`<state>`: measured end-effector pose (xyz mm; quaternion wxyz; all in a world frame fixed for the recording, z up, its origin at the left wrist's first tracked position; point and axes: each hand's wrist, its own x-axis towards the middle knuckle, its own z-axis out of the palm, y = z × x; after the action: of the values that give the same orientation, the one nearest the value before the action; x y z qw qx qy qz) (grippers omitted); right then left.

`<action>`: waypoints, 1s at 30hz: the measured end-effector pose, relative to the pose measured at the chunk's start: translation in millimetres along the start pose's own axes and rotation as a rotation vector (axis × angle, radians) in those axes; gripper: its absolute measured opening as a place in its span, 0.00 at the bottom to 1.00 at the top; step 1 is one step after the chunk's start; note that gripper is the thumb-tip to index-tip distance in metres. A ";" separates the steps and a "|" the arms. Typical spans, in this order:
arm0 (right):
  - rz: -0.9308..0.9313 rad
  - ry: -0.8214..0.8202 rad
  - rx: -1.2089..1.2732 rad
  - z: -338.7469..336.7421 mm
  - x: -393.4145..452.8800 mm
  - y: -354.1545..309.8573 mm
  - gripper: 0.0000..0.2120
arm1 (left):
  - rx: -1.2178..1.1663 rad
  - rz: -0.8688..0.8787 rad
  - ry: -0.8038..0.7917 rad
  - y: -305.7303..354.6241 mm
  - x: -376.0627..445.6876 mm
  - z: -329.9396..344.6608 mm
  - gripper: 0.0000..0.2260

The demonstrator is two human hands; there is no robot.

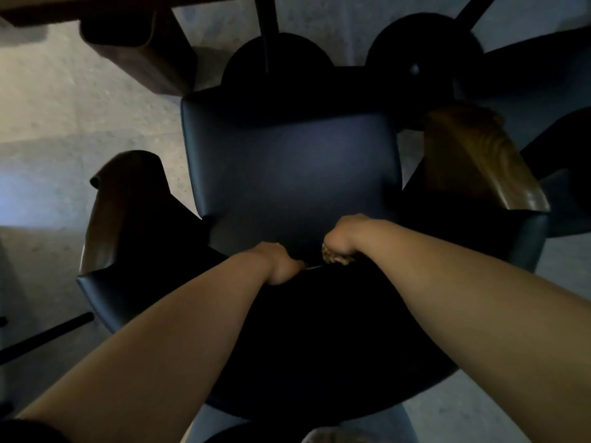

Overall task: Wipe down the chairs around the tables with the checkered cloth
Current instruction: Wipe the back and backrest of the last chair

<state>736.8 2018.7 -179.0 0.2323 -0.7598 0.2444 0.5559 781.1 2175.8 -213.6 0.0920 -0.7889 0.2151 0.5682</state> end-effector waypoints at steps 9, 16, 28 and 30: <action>0.012 -0.094 0.048 83.0 -21.4 16.2 0.11 | 0.011 -0.037 -0.070 -8.9 -42.4 66.9 0.32; 0.029 -0.092 0.144 118.5 -27.6 32.2 0.11 | 0.005 -0.013 -0.072 -7.4 -50.8 106.1 0.30; -0.083 0.064 0.731 101.0 -20.6 19.2 0.13 | -0.276 0.080 -0.013 -23.6 -54.7 82.4 0.16; -0.170 0.106 0.975 83.4 -26.8 -2.2 0.09 | -0.420 0.109 0.135 -35.5 -62.4 54.9 0.13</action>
<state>670.2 2075.5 -176.0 0.5924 -0.6070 0.4246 0.3167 733.5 2243.4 -177.2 -0.1194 -0.8141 0.1401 0.5508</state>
